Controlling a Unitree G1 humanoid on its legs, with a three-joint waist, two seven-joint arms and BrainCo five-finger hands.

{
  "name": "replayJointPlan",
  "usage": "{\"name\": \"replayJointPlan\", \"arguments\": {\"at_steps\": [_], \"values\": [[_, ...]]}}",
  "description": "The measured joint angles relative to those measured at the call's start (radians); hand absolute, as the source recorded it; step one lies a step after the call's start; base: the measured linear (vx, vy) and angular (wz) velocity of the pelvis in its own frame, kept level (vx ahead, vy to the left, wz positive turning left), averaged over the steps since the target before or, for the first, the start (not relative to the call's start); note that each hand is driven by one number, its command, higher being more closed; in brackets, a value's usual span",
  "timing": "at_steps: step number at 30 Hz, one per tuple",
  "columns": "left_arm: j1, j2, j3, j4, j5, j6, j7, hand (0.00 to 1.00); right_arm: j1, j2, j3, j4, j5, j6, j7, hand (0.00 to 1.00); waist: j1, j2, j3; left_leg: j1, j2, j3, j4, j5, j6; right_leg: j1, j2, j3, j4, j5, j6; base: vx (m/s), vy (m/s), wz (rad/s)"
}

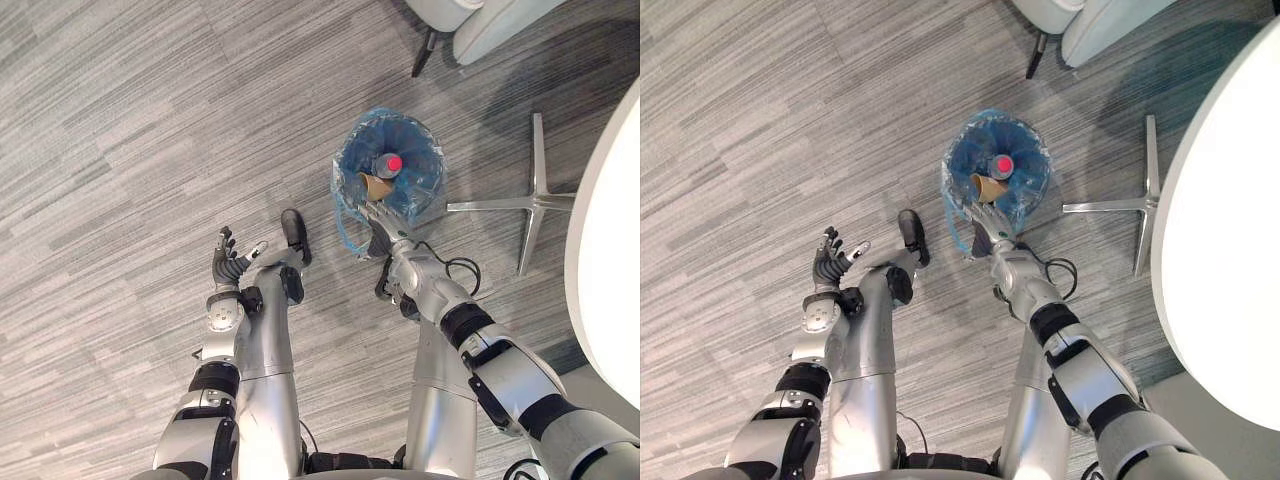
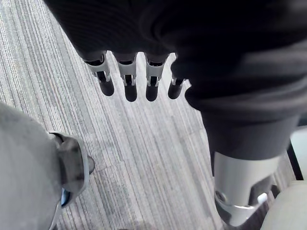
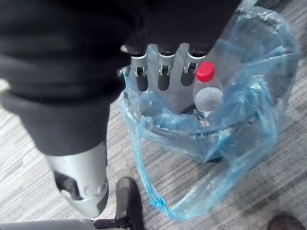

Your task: Gather rubbish on tea table into small bin, then transfer packed bag to large trash can.

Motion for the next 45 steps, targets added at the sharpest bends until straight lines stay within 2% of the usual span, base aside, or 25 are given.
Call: {"name": "replayJointPlan", "arguments": {"at_steps": [5,11,14,15,19,23,36,41,45], "values": [[0.001,0.014,0.0,0.006,-0.02,0.001,0.005,0.0,-0.055,0.005,-0.008,0.039,0.0,0.023,-0.018,0.0,0.001,0.0,0.0,-0.035,-0.011,-0.009,0.013,0.001,-0.002,-0.037,-0.013,0.0,0.028,-0.013,-0.003,-0.03,-0.027,0.07],[-0.001,0.011,-0.011,-0.007,-0.041,-0.017,0.006,0.0,-0.061,0.003,-0.011,0.097,0.0,0.05,-0.032,0.0,0.022,0.0,0.0,-0.068,-0.016,-0.025,0.041,0.001,-0.003,-0.061,-0.022,-0.006,0.065,-0.034,-0.003,-0.04,-0.02,0.09],[-0.001,0.011,-0.013,-0.023,-0.056,-0.019,0.006,0.0,-0.065,0.001,-0.023,0.099,0.0,0.064,-0.044,0.0,0.024,0.001,-0.001,-0.085,-0.027,-0.037,0.045,0.002,-0.003,-0.076,-0.033,-0.013,0.084,-0.044,-0.008,-0.05,-0.032,0.15],[-0.001,0.011,-0.014,-0.027,-0.062,-0.018,0.007,0.0,-0.066,-0.001,-0.029,0.102,0.001,0.067,-0.046,1.0,0.026,0.001,-0.001,-0.09,-0.028,-0.037,0.045,0.003,-0.004,-0.082,-0.034,-0.013,0.088,-0.045,-0.009,-0.05,-0.027,0.07],[-0.001,0.011,-0.021,-0.027,-0.063,-0.018,0.021,0.0,-0.072,-0.001,-0.041,0.138,0.002,0.085,-0.046,1.0,0.026,0.002,-0.001,-0.096,-0.03,-0.041,0.049,0.004,-0.006,-0.087,-0.038,-0.015,0.099,-0.05,-0.013,-0.05,-0.026,0.04],[0.001,0.008,-0.031,-0.028,-0.063,-0.018,0.022,0.0,-0.078,-0.006,-0.044,0.163,0.015,0.094,-0.045,1.0,0.028,0.023,-0.022,-0.125,-0.032,-0.051,0.065,0.004,-0.006,-0.111,-0.044,-0.02,0.12,-0.062,-0.014,-0.04,-0.018,0.05],[0.001,0.007,-0.044,-0.039,-0.07,-0.014,0.021,0.0,-0.087,-0.015,-0.062,0.156,0.158,0.08,-0.043,1.0,0.039,0.025,-0.024,-0.124,-0.028,-0.06,0.073,0.007,-0.011,-0.114,-0.036,-0.023,0.14,-0.075,-0.027,-0.04,-0.022,0.0],[0.001,-0.007,-0.039,-0.045,-0.07,-0.006,0.02,0.0,-0.064,-0.015,-0.101,0.039,0.205,0.073,-0.051,1.0,0.043,0.025,-0.024,-0.121,-0.02,-0.062,0.082,0.007,-0.011,-0.109,-0.032,-0.022,0.143,-0.075,-0.027,-0.04,-0.008,-0.03],[0.005,-0.008,-0.026,-0.045,-0.068,0.025,0.019,0.0,0.008,0.013,-0.141,-0.132,0.255,0.061,-0.064,1.0,0.04,0.024,-0.025,-0.093,-0.005,-0.061,0.098,0.003,-0.007,-0.077,-0.021,-0.02,0.142,-0.074,-0.027,-0.05,-0.013,-0.1]]}}
